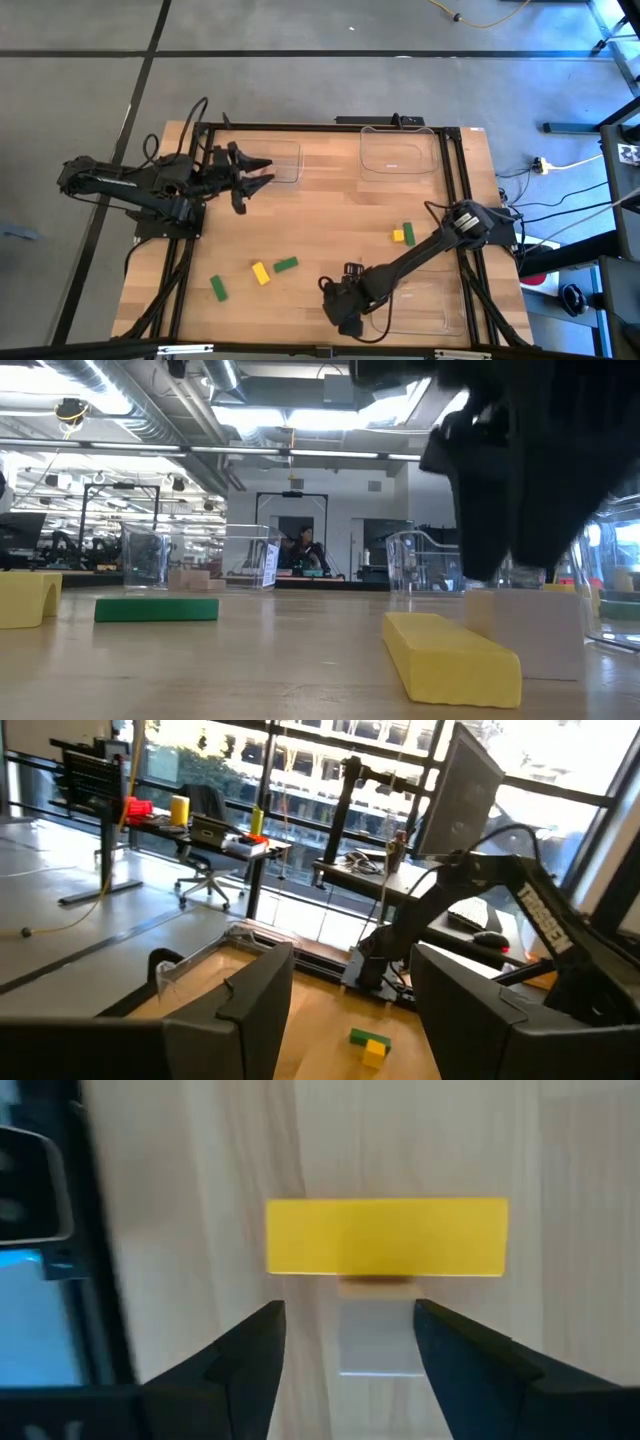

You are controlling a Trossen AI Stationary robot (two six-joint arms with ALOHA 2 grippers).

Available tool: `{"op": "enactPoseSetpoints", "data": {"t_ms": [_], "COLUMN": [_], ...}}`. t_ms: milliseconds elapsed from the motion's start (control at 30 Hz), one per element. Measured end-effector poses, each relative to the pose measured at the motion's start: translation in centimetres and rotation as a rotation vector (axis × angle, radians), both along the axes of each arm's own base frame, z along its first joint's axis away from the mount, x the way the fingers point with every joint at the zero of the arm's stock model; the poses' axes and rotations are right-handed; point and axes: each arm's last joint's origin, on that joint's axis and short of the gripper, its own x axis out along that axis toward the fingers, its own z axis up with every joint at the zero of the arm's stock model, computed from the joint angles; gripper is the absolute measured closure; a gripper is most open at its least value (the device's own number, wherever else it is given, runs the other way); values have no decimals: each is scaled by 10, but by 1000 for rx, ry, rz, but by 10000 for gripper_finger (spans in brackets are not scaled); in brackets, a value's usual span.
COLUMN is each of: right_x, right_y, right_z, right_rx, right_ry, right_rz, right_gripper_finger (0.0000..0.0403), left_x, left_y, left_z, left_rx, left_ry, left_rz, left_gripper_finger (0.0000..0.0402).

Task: Sort & place blocks by color
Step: Put the brown block into the top left transparent bin

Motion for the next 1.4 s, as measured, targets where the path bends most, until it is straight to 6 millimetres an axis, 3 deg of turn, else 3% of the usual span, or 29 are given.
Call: {"op": "enactPoseSetpoints", "data": {"t_ms": [333,867,1400], "right_x": [0,-4,-8], "right_y": [-2,-1,-2], "right_z": [-12,-9,-19], "right_rx": [-71,-76,-60], "right_ry": [14,32,60], "right_rz": [-10,27,116], "right_gripper_finger": [178,178,191], "left_x": [0,0,0], "left_y": [1,1,1], "left_z": [0,0,0], "left_rx": [-4,-4,-3], "left_ry": [0,0,2], "left_rz": [25,26,26], "left_gripper_finger": [207,207,207]}}
